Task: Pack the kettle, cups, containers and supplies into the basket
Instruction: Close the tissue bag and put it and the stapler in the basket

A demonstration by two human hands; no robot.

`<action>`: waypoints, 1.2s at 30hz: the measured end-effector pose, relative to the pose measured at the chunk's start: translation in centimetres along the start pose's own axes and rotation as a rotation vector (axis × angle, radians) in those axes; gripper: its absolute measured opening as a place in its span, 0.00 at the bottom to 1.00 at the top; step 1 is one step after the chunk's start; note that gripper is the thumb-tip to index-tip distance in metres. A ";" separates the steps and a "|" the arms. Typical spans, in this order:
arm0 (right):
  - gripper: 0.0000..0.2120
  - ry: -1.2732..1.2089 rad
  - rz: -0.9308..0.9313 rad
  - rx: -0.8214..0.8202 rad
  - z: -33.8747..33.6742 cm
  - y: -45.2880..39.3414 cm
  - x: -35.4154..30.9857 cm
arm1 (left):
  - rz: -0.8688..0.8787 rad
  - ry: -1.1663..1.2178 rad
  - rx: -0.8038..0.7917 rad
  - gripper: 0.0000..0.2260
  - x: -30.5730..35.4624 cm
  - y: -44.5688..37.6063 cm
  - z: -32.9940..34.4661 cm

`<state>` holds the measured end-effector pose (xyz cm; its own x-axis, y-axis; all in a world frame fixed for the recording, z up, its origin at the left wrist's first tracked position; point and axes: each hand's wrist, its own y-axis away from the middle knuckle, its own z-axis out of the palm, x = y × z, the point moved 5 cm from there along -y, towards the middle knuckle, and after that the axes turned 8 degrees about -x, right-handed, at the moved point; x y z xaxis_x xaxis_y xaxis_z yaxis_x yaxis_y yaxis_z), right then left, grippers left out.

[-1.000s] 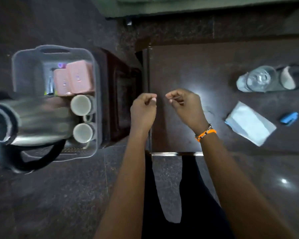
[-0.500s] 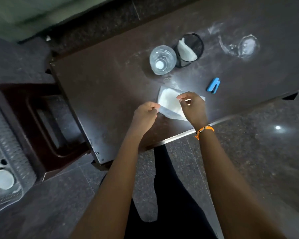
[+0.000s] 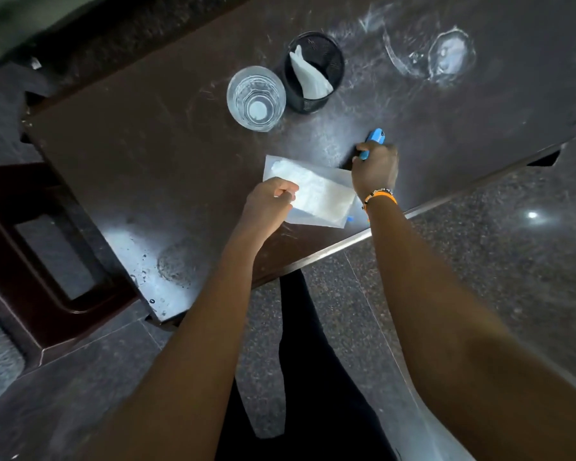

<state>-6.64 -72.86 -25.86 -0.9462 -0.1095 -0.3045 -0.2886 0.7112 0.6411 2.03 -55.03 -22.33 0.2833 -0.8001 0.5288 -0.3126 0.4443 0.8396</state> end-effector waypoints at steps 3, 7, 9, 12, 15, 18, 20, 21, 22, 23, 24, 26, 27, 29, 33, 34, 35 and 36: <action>0.12 -0.050 -0.048 0.065 0.1 1.4 -1.2 | 0.005 0.096 0.061 0.11 -0.6 1.0 -1.2; 0.09 -0.242 -0.241 -0.032 2.6 6.0 -4.8 | 0.042 0.293 0.181 0.12 -2.2 4.0 -4.6; 0.10 -0.329 -0.290 -0.110 4.3 8.5 -6.6 | 0.060 0.401 0.242 0.12 -3.1 5.6 -6.4; 0.10 -0.403 -0.325 -0.227 7.5 12.7 -10.0 | 0.092 0.564 0.382 0.11 -5.7 8.5 -10.3; 0.13 -0.432 -0.347 -0.382 11.2 17.1 -14.3 | 0.102 0.689 0.537 0.09 -9.4 11.9 -15.1; 0.12 -0.430 -0.377 -0.518 15.0 21.5 -19.1 | 0.103 0.829 0.694 0.09 -14.1 16.0 -20.2; 0.12 -0.390 -0.437 -0.608 17.5 24.5 -22.4 | 0.101 0.897 0.778 0.09 -17.1 18.8 -23.5; 0.12 -0.365 -0.475 -0.650 18.9 26.0 -24.0 | 0.104 0.923 0.809 0.09 -18.6 20.0 -25.1; 0.12 -0.343 -0.511 -0.686 20.3 27.5 -25.5 | 0.109 0.950 0.835 0.10 -20.1 21.1 -26.7; 0.12 -0.331 -0.539 -0.719 21.7 28.9 -26.9 | 0.114 0.973 0.864 0.10 -21.4 22.2 -28.2; 0.12 -0.322 -0.561 -0.743 22.7 29.9 -28.1 | 0.122 1.002 0.893 0.10 -22.3 22.9 -29.3; 0.11 -0.292 -0.612 -0.804 25.7 32.9 -30.8 | 0.134 1.072 0.985 0.10 -25.0 24.8 -32.3; 0.11 -0.281 -0.644 -0.824 26.9 34.2 -32.1 | 0.128 1.094 1.019 0.10 -26.1 25.4 -33.5; 0.10 -0.265 -0.720 -0.855 29.2 36.6 -34.7 | 0.114 1.112 1.065 0.10 -28.1 26.3 -35.6; 0.12 -0.187 -0.900 -0.819 33.2 40.0 -39.8 | 0.088 1.054 1.025 0.17 -30.1 26.7 -38.4; 0.12 -0.132 -0.956 -0.779 34.3 40.5 -41.2 | 0.072 1.008 0.988 0.18 -30.4 26.6 -38.9; 0.12 -0.066 -1.020 -0.733 35.2 40.9 -42.6 | 0.055 0.962 0.947 0.20 -30.4 26.3 -39.1; 0.12 0.002 -1.088 -0.695 36.2 41.3 -44.0 | 0.041 0.929 0.912 0.21 -30.6 26.0 -39.3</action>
<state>28.41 -13.51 -11.53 -0.1782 -0.4024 -0.8980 -0.9213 -0.2523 0.2958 20.85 -3.12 -11.77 0.6620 -0.0535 0.7476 -0.7314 -0.2642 0.6287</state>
